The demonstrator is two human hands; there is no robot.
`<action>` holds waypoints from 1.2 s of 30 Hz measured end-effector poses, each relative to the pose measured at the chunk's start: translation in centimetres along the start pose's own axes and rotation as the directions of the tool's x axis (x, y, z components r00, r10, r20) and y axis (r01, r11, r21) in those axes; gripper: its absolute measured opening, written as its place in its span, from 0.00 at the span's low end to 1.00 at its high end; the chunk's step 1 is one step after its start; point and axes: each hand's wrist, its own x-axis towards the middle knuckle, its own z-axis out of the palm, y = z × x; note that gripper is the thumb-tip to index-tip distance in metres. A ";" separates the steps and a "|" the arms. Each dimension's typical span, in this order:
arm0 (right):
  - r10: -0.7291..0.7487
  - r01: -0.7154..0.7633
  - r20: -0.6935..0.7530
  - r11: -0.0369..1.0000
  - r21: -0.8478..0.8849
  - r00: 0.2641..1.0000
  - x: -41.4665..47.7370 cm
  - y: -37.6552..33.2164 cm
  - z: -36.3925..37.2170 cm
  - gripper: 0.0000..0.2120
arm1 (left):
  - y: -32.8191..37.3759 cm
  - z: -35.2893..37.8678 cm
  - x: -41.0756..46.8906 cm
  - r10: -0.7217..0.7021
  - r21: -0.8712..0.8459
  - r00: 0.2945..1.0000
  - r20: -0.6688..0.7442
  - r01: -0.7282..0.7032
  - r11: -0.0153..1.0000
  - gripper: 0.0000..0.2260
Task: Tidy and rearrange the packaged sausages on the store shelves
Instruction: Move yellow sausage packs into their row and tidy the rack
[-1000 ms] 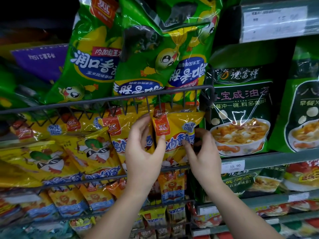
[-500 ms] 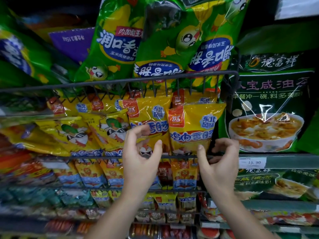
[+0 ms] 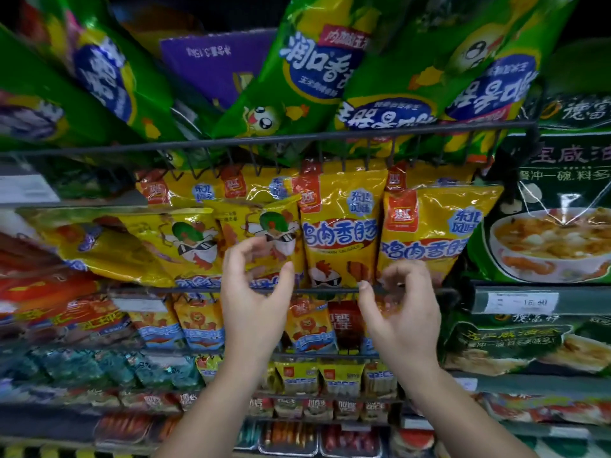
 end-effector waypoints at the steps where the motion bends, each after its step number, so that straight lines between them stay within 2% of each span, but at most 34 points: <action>1: -0.003 0.003 0.019 1.000 -0.018 1.000 -0.1 -0.7 0.8 0.11 | -0.5 -0.9 0.4 -0.014 0.005 1.000 0.008 0.014 1.000 0.17; 7: 0.002 0.012 0.126 0.994 -0.108 0.992 0.6 -5.5 6.1 0.13 | -2.7 -6.0 3.0 -0.052 0.049 0.996 0.074 0.049 0.998 0.18; 12: -0.127 0.138 0.062 0.963 -0.230 0.990 2.5 -9.1 8.8 0.18 | -4.4 -9.2 3.9 -0.058 0.036 0.983 0.173 0.053 0.998 0.18; 15: -0.209 0.228 0.089 0.909 -0.348 0.974 3.5 -10.8 9.5 0.21 | -5.9 -11.0 5.1 -0.075 0.026 0.980 0.186 0.071 0.997 0.18; 18: -0.234 0.317 0.218 0.781 -0.538 0.947 4.4 -12.7 10.2 0.23 | -6.9 -12.4 6.0 -0.072 0.027 0.971 0.229 0.067 0.997 0.19; 22: -0.140 0.410 0.410 0.579 -0.705 0.901 5.5 -14.7 11.1 0.27 | -7.5 -13.5 7.0 -0.061 0.009 0.950 0.306 0.061 0.998 0.18; 28: 0.101 0.420 0.508 0.439 -0.794 0.855 6.7 -16.9 12.3 0.32 | -7.7 -14.4 7.4 -0.047 -0.046 0.922 0.385 0.070 0.996 0.17; 33: 0.130 0.435 0.525 0.414 -0.799 0.841 7.5 -17.7 12.5 0.29 | -7.6 -14.3 7.3 -0.063 -0.086 0.900 0.432 0.111 0.990 0.16; 36: 0.167 0.417 0.533 0.451 -0.789 0.829 7.8 -17.7 12.4 0.28 | -7.3 -14.1 7.3 -0.071 -0.092 0.887 0.457 0.126 0.988 0.15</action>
